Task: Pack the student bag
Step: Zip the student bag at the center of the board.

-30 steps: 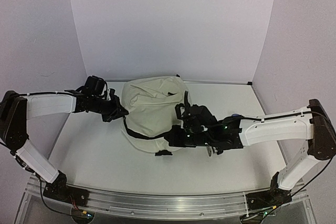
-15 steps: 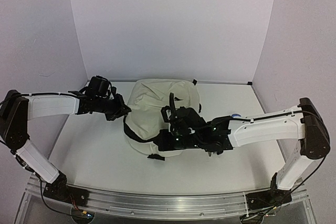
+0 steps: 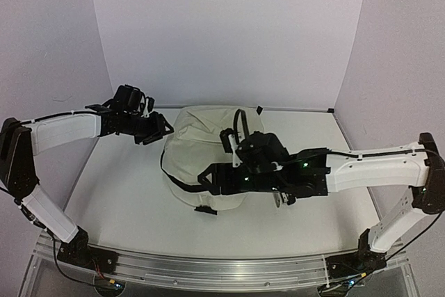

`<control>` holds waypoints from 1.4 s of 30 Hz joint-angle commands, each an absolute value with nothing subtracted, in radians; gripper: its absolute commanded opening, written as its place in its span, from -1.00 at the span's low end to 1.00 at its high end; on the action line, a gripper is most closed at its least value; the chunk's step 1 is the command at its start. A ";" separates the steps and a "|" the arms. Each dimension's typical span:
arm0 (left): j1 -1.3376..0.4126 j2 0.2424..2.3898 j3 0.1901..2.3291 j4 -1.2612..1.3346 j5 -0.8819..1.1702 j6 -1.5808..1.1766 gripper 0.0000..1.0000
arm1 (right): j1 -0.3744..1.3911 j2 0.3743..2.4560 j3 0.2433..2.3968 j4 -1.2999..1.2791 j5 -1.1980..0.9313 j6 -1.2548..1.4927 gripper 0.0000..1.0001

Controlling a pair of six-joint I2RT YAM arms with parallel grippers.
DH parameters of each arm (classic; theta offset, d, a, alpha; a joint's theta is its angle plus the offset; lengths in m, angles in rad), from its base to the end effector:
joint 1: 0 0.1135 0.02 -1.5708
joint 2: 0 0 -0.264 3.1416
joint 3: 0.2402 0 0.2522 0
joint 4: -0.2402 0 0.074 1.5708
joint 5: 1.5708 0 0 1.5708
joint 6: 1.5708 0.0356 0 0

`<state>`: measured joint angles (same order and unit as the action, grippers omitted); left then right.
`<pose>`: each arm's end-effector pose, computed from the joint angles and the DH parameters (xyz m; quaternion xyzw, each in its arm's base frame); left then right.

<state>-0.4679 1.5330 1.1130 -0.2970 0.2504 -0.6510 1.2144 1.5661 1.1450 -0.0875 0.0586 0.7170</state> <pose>0.2994 -0.1612 0.2609 -0.0311 0.9041 -0.3144 0.2879 0.1284 0.3390 0.2788 -0.1978 0.8390 0.4020 0.3088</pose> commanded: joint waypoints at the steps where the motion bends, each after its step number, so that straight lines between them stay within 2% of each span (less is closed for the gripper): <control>1: -0.460 1.473 1.243 -0.454 0.148 -0.484 0.39 | 1.185 1.438 1.144 -0.173 0.248 0.709 0.52; 3: -0.462 1.437 1.253 -0.506 0.114 -0.462 0.57 | 1.148 1.422 1.122 -0.185 0.253 0.716 0.60; 5: -0.477 1.394 1.258 -0.559 0.109 -0.432 0.64 | 1.071 1.413 1.086 -0.186 0.215 0.729 0.69; 9: -0.556 1.343 1.252 -0.615 0.207 -0.391 0.65 | 0.989 1.410 1.032 -0.180 0.164 0.736 0.71; 12: -0.687 1.330 1.219 -0.601 0.337 -0.362 0.65 | 0.955 1.412 1.007 -0.172 0.149 0.724 0.74; 20: -0.842 1.456 1.267 -0.633 0.395 -0.369 0.62 | 0.898 1.436 0.943 -0.086 0.020 0.782 0.78; 22: -0.869 1.498 1.286 -0.642 0.399 -0.361 0.58 | 0.887 1.455 0.914 -0.033 -0.026 0.825 0.72; 24: -0.877 1.519 1.287 -0.637 0.397 -0.358 0.47 | 0.885 1.465 0.894 0.005 -0.051 0.851 0.70; 26: -0.879 1.541 1.289 -0.635 0.404 -0.354 0.25 | 0.885 1.473 0.882 0.040 -0.068 0.869 0.67; 31: -0.883 1.566 1.297 -0.626 0.417 -0.351 0.09 | 0.885 1.482 0.874 0.054 -0.072 0.879 0.66; 38: -0.886 1.599 1.298 -0.608 0.447 -0.357 -0.32 | 0.885 1.530 0.886 0.070 -0.090 0.889 0.63; 42: -0.888 1.593 1.283 -0.591 0.460 -0.367 -0.63 | 0.885 1.555 0.887 0.104 -0.110 0.905 0.36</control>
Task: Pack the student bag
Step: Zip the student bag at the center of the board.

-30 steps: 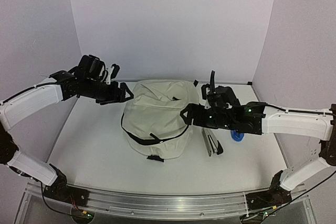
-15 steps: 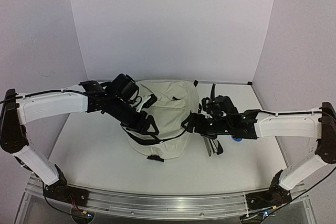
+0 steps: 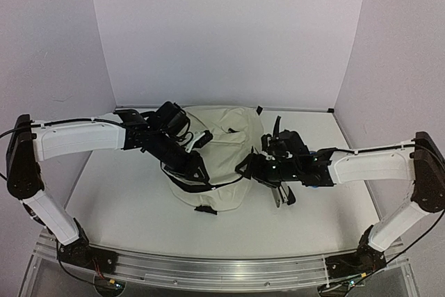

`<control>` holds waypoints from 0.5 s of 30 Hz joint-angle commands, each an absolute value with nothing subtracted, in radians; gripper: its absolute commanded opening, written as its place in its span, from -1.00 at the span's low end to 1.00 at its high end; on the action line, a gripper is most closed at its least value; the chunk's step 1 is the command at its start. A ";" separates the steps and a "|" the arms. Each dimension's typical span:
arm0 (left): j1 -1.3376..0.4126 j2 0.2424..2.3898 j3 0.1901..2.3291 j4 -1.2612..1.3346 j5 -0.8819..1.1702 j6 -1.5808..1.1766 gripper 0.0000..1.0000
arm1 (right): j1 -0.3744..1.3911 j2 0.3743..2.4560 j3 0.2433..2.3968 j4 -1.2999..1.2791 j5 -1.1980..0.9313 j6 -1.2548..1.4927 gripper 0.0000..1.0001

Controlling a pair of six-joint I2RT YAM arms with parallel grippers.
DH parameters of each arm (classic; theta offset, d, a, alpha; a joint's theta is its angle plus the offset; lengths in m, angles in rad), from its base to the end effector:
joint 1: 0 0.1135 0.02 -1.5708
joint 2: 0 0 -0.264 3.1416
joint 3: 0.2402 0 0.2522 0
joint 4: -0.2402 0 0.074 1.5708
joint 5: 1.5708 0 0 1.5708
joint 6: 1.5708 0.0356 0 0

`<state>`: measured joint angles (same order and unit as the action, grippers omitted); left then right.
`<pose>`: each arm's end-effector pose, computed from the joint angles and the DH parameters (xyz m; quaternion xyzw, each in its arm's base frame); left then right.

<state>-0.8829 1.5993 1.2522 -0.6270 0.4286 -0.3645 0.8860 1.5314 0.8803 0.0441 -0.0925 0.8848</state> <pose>0.2032 -0.2706 0.2625 0.2998 0.8867 -0.3327 0.1144 0.2066 0.2582 0.2141 -0.0220 0.8852 0.3843 0.2613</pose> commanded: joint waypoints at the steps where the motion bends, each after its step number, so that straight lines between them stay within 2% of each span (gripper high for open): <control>1: -0.888 1.590 1.277 -0.584 0.464 -0.369 -0.69 | 0.885 1.564 0.891 0.109 -0.112 0.909 0.30; 6: -0.890 1.584 1.260 -0.582 0.469 -0.380 -0.99 | 0.885 1.585 0.894 0.123 -0.106 0.932 -0.12; 12: -0.890 1.559 1.241 -0.574 0.448 -0.383 -0.99 | 0.877 1.587 0.892 0.126 -0.065 0.951 -0.79; 15: -0.890 1.542 1.236 -0.573 0.431 -0.382 -1.00 | 0.857 1.588 0.894 0.126 -0.062 0.957 -1.00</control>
<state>-0.8848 1.5974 1.2465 -0.6083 0.4492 -0.3759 0.8833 1.5749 0.8806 0.1036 -0.1005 0.9463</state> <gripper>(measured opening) 0.015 0.046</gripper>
